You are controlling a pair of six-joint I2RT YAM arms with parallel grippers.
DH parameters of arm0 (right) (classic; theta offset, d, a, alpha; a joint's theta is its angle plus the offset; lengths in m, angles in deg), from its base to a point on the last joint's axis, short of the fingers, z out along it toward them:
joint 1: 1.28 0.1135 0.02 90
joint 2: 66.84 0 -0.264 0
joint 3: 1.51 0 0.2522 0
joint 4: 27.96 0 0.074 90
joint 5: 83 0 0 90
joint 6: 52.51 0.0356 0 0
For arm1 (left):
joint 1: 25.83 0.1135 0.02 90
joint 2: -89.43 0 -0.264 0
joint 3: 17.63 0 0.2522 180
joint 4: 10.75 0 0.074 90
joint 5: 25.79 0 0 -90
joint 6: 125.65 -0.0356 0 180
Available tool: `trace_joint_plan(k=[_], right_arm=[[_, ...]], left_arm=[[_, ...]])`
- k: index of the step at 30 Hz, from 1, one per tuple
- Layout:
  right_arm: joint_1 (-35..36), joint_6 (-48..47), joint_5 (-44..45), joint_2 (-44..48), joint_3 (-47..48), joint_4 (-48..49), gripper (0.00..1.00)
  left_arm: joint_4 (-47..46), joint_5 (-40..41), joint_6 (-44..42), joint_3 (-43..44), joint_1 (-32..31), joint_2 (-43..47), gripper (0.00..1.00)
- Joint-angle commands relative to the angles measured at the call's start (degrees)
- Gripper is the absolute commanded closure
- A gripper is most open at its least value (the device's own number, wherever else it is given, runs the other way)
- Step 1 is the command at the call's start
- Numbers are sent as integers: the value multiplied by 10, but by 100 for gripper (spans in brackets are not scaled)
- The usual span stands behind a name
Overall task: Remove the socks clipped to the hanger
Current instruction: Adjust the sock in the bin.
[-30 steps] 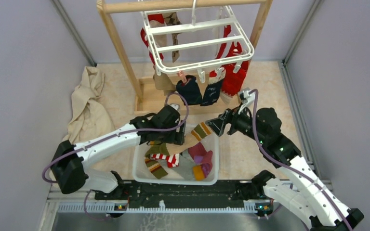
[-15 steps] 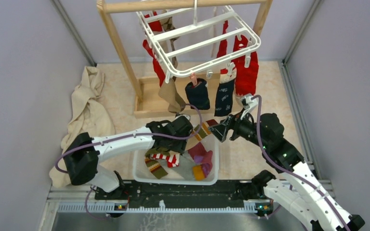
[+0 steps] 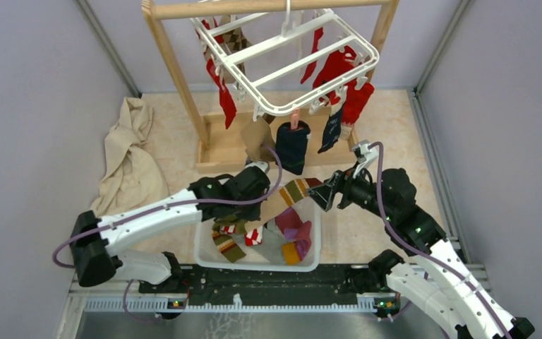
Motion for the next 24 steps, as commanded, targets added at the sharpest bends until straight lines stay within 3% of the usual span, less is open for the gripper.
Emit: trace_joint_plan(k=[1,9,15,24], right_arm=[[-3,-6,11,9,24,-2,20],[-3,-8,17,2,30,0,20],[-3,-9,17,-5,37,-2,20],[-3,-5,16,-9,38,1,20]], left_arm=[[80,3,22,60,-5,67,97],[134,27,56,86,-8,176,97],[159,37,56,86,-8,206,95],[87,-17,63,-13,-8,196,94]])
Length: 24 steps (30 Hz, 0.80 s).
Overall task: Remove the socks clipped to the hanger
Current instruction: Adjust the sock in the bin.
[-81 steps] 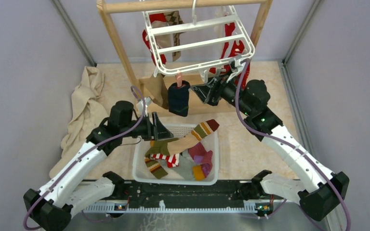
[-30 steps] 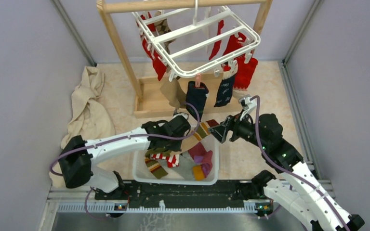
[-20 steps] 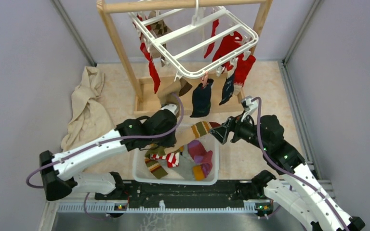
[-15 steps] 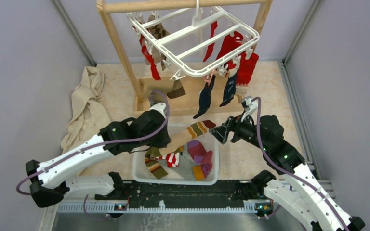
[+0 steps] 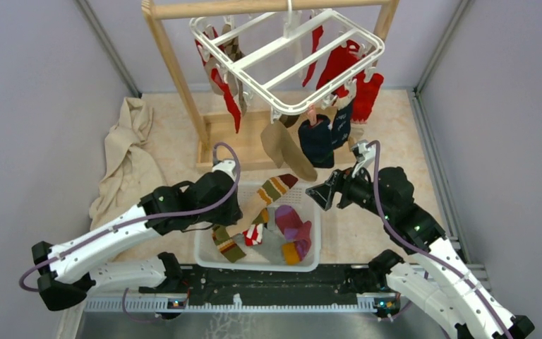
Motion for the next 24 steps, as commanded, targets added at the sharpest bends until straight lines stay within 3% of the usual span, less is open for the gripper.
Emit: trace_joint_plan(k=[1,13,24], right_arm=[[-3,-3,1,1,33,21,20],[-3,-9,7,6,34,11,20],[-3,-9,6,7,31,10,20]], left_arm=[[-35,-28,8,-46,-3,-9,94],[0,-46,36,-116,-3,51,92],[25,-51,47,-122,-3,86,91]])
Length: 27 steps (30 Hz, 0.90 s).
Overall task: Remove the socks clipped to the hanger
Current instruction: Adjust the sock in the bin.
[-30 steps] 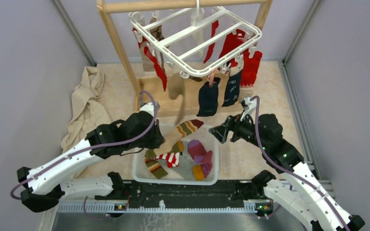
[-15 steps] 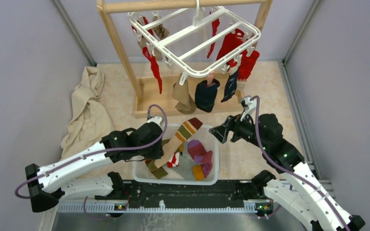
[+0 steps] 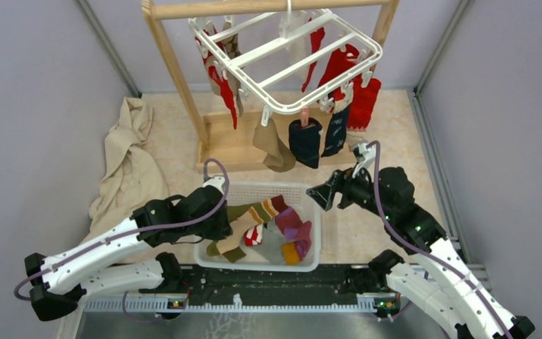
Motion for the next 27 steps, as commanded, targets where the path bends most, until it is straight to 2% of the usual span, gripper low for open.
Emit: trace_joint_plan(k=[1,5,8,14,17,19,27], right_arm=[[-3,-4,4,7,27,20,20],[-3,-4,9,8,21,27,20],[-3,-6,15,5,26,38,20],[-3,-36,29,-24,62,47,20],[-3,-50,26,-41,78,68,20],[-3,-56,25,-50,84,83,20],[-3,-80,29,-69,94,122,20]], left_arm=[[0,-11,5,-4,-4,7,91],[-73,-29,-9,-6,-3,-29,89],[-138,-52,-27,-2,-3,-76,79],[-237,-55,-59,-5,-3,-134,47],[-283,-52,-67,-21,-2,-141,23],[-293,-52,-69,-24,-2,-141,3],[-275,-42,-63,-11,-3,-80,1]])
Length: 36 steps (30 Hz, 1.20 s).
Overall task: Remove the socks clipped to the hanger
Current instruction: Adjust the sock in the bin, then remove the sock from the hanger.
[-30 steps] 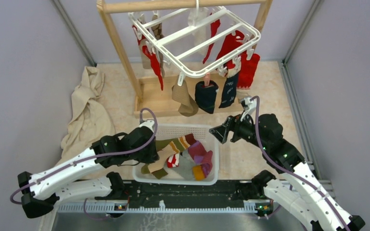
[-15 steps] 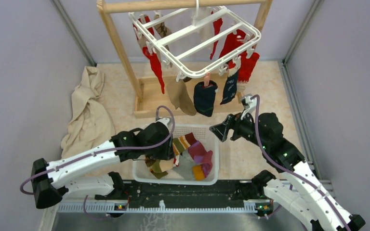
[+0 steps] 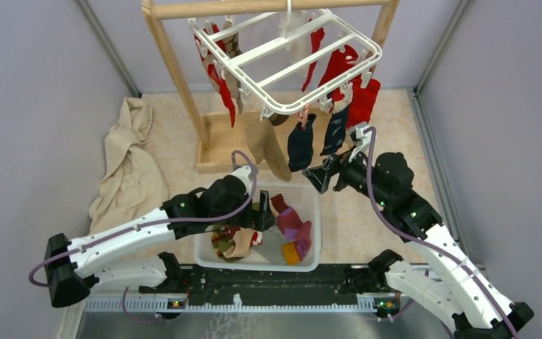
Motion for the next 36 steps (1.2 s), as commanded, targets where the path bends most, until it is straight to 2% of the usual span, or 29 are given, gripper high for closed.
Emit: trace_joint_plan(k=[1,9,19,22,26,28,29,34,36], right_arm=[[-2,-25,6,-7,34,61,20],[-2,-41,7,-60,47,123,18],[-3,-54,-28,-147,44,212,16],[-4,-45,-37,-155,38,231,27],[-4,-34,-48,-142,30,239,55],[-4,-33,-48,-133,32,227,74],[-3,-34,-48,-127,34,219,79],[-3,-41,-43,-92,51,177,87],[-4,-45,-36,-79,60,146,95]], left_arm=[[-12,8,-6,10,-3,47,1],[17,7,-9,50,-3,65,1],[30,7,-11,55,-3,77,1],[34,7,-12,58,-3,77,1],[37,4,-13,60,-3,77,1],[36,4,-13,60,-3,76,1],[35,3,-14,61,-4,76,1],[31,6,-17,71,-3,67,1],[26,2,-20,77,-3,63,1]])
